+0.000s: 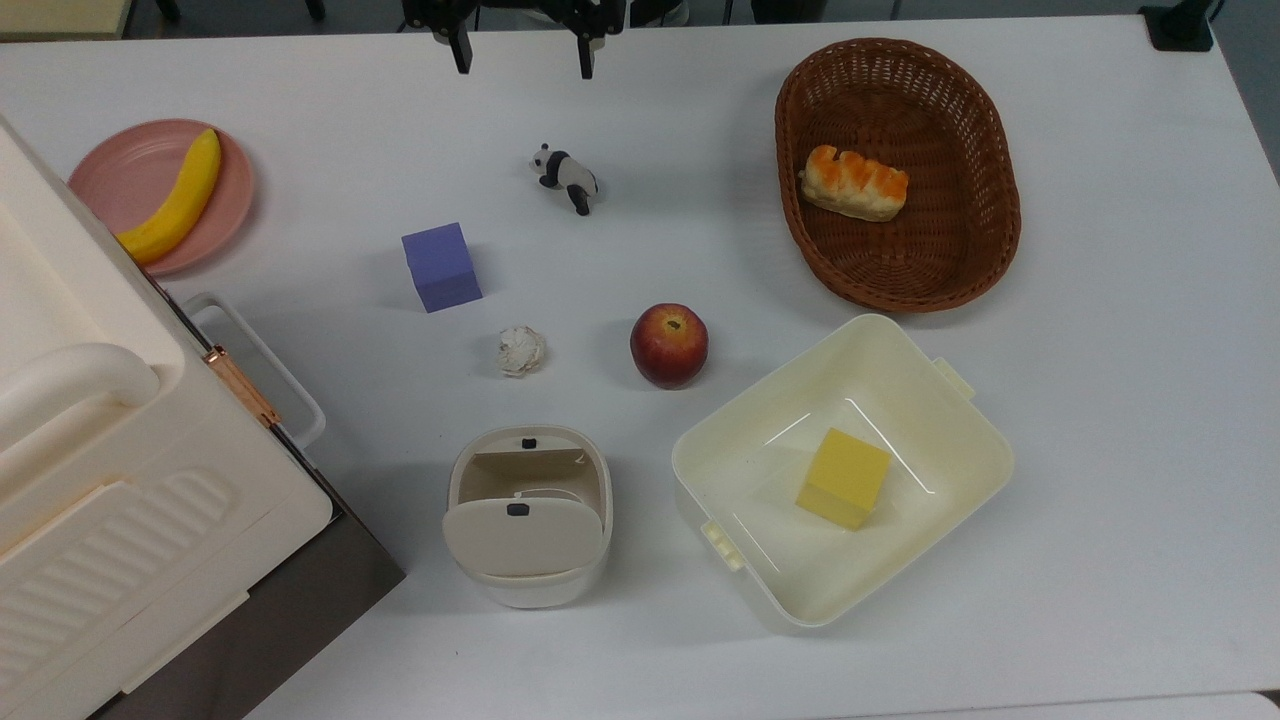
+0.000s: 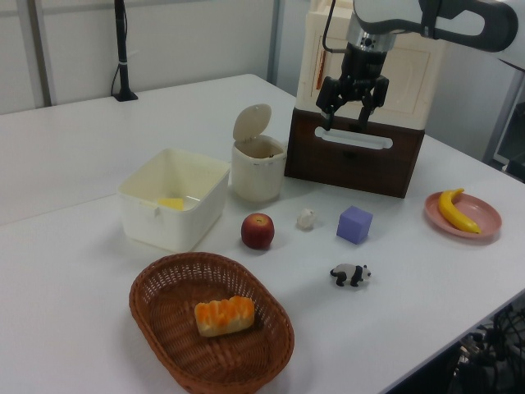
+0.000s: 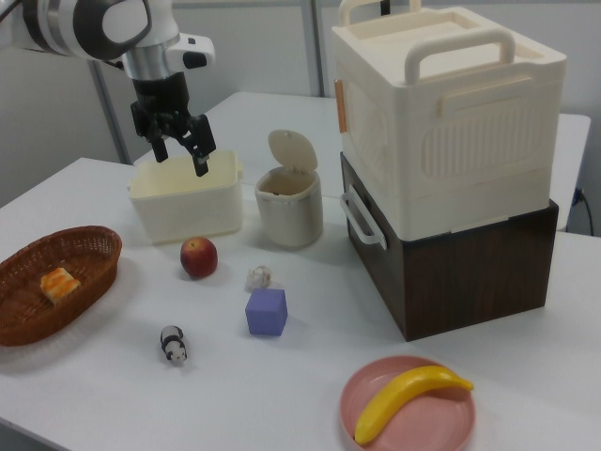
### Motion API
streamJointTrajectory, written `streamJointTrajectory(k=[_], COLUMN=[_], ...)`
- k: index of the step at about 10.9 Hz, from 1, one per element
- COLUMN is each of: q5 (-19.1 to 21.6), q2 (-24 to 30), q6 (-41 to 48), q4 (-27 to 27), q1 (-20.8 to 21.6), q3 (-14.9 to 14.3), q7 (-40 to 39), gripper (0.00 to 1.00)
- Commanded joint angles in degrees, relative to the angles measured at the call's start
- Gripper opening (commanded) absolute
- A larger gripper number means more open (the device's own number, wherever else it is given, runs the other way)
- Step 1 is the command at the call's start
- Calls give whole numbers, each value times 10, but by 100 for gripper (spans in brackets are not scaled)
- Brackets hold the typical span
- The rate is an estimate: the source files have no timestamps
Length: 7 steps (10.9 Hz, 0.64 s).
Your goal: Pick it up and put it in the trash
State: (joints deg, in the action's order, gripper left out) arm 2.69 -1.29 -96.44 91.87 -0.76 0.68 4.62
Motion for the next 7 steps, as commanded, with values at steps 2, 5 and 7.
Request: streamJointTrajectory(k=[2, 5, 7], q5=[-19, -39, -42], q2=[-44, -87, -100], q6=[-56, -107, -124], q4=[-2, -2, 0], q1=[3, 8, 9], q3=[1, 2, 2], q7=[-14, -11, -11], gripper=[100, 100, 100])
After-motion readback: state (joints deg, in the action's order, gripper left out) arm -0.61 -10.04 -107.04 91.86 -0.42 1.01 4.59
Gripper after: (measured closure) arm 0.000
